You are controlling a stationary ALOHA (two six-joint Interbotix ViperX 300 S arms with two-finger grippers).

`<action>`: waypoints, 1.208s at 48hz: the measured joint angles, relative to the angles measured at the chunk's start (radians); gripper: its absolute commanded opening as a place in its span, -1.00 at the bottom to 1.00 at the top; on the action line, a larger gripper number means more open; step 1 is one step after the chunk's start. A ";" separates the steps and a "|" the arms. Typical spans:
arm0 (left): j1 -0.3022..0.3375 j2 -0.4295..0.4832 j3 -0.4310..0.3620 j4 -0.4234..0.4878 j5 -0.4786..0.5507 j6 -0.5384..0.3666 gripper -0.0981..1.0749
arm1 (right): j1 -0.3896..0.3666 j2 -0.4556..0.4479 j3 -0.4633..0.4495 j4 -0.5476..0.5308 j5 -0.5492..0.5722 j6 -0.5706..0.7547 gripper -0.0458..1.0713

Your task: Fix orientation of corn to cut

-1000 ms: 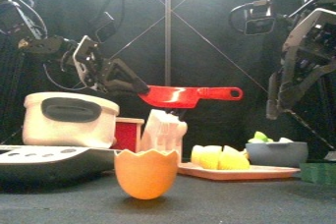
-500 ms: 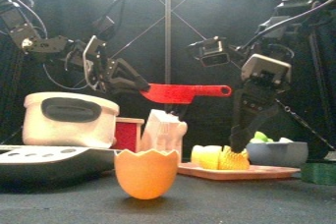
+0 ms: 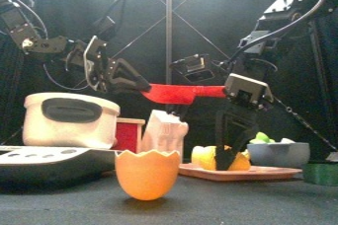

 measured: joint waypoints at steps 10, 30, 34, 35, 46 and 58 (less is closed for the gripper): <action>-0.003 -0.014 0.002 0.008 0.002 0.002 -0.10 | 0.000 -0.041 -0.012 0.123 0.058 0.026 0.17; -0.003 -0.026 0.006 0.020 0.002 0.002 -0.10 | 0.032 -0.063 -0.015 -0.002 0.199 0.597 0.17; -0.003 -0.025 0.006 0.028 0.000 0.002 -0.10 | 0.046 -0.052 -0.015 -0.055 0.215 0.738 0.17; -0.003 -0.026 0.006 0.028 0.000 0.002 -0.10 | 0.051 -0.051 -0.014 -0.063 0.219 0.767 0.17; -0.003 -0.026 0.009 0.032 0.000 0.002 -0.10 | 0.100 -0.003 -0.031 -0.091 0.261 0.931 0.19; -0.005 -0.026 0.012 0.034 0.000 0.002 -0.10 | 0.112 0.051 -0.075 -0.084 0.296 0.960 0.41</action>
